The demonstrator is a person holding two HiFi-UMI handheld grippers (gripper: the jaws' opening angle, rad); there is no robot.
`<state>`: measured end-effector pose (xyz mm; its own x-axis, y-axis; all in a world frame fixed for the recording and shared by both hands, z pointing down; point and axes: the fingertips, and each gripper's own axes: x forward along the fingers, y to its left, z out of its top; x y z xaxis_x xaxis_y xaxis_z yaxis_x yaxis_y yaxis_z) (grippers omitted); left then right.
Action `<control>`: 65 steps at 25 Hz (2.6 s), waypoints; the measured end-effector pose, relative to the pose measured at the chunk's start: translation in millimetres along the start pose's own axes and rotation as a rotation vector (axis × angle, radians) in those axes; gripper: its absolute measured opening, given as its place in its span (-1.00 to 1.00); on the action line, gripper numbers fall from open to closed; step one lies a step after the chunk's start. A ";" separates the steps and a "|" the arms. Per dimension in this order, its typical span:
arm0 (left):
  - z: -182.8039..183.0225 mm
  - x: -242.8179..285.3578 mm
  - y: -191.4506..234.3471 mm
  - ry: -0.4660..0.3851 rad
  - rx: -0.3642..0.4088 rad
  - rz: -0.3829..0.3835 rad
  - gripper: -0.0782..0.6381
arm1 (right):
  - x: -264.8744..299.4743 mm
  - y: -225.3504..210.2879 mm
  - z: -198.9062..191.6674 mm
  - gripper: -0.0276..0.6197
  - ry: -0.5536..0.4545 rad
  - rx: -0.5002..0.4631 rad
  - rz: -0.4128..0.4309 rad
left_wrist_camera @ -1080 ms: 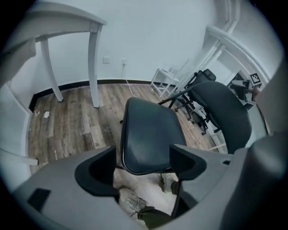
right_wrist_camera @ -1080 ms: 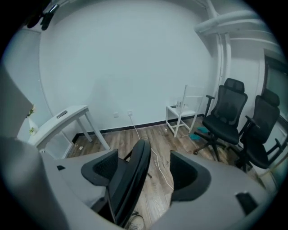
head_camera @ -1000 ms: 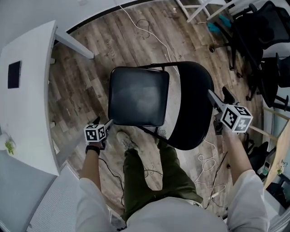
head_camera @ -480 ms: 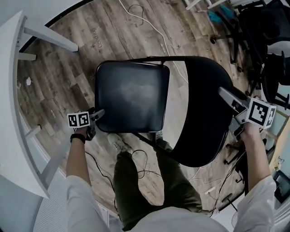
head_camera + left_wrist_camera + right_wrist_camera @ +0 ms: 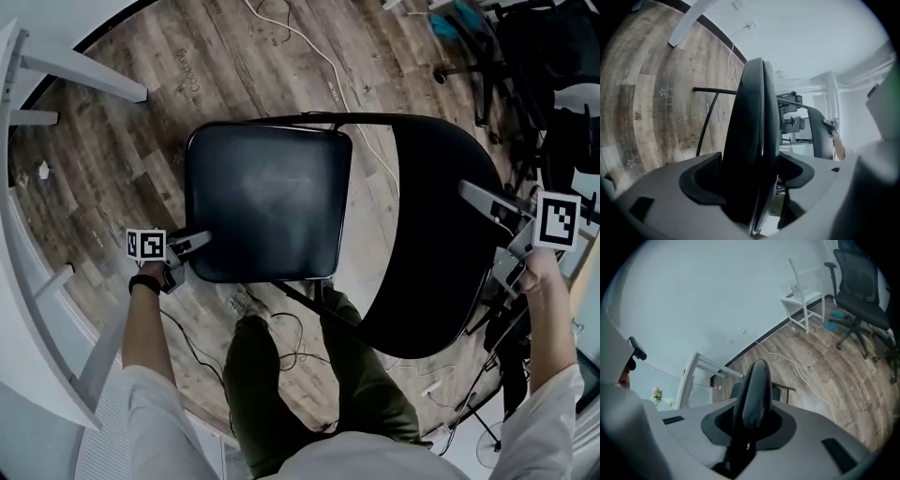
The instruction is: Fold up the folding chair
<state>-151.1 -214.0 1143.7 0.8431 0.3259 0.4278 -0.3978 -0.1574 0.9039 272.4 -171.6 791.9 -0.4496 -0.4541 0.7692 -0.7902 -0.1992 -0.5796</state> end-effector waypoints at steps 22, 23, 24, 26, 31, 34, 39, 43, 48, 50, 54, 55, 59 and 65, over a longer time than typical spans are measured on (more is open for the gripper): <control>-40.6 21.3 -151.5 0.090 0.050 0.205 0.13 | -79.6 17.9 10.1 -0.71 0.012 0.075 -0.112; -40.0 23.7 -160.9 0.087 0.060 0.214 0.12 | -83.9 18.9 11.4 -0.70 0.010 0.074 -0.113; -39.8 26.4 -170.6 0.084 0.070 0.223 0.10 | -88.2 19.4 11.9 -0.70 0.007 0.077 -0.115; -44.6 32.9 -193.9 0.085 0.084 0.238 0.10 | -98.8 19.2 10.6 -0.70 0.009 0.083 -0.121; -57.9 56.8 -257.1 0.065 0.107 0.284 0.10 | -129.4 13.9 10.1 -0.69 0.020 0.089 -0.138; -63.0 73.7 -293.1 0.062 0.123 0.310 0.10 | -145.5 11.0 11.6 -0.69 0.020 0.089 -0.150; -73.9 107.6 -353.8 0.072 0.153 0.308 0.10 | -171.4 3.8 13.9 -0.68 0.025 0.091 -0.168; -85.6 139.5 -398.9 0.083 0.173 0.286 0.12 | -189.4 -1.0 13.5 -0.67 0.028 0.092 -0.189; -97.5 176.7 -446.9 0.094 0.189 0.243 0.15 | -205.6 -3.6 13.2 -0.67 0.036 0.090 -0.216; -100.2 190.7 -462.6 0.099 0.195 0.227 0.16 | -210.6 -4.4 14.2 -0.66 0.037 0.092 -0.223; -106.8 213.1 -484.9 0.138 0.225 0.197 0.21 | -215.5 -3.2 15.7 -0.66 0.038 0.094 -0.238; -109.4 218.0 -488.8 0.156 0.240 0.191 0.24 | -216.0 -2.6 15.4 -0.65 0.038 0.094 -0.242; -120.6 235.7 -502.0 0.239 0.310 0.177 0.28 | -218.8 -2.5 14.2 -0.64 0.039 0.098 -0.253; -133.6 257.8 -514.4 0.361 0.454 0.168 0.32 | -225.1 -6.7 12.9 -0.63 0.040 0.108 -0.255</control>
<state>222.5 75.6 789.5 0.5747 0.5453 0.6102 -0.2531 -0.5907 0.7662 384.3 -79.2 619.2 -0.2596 -0.3432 0.9027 -0.8319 -0.3952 -0.3895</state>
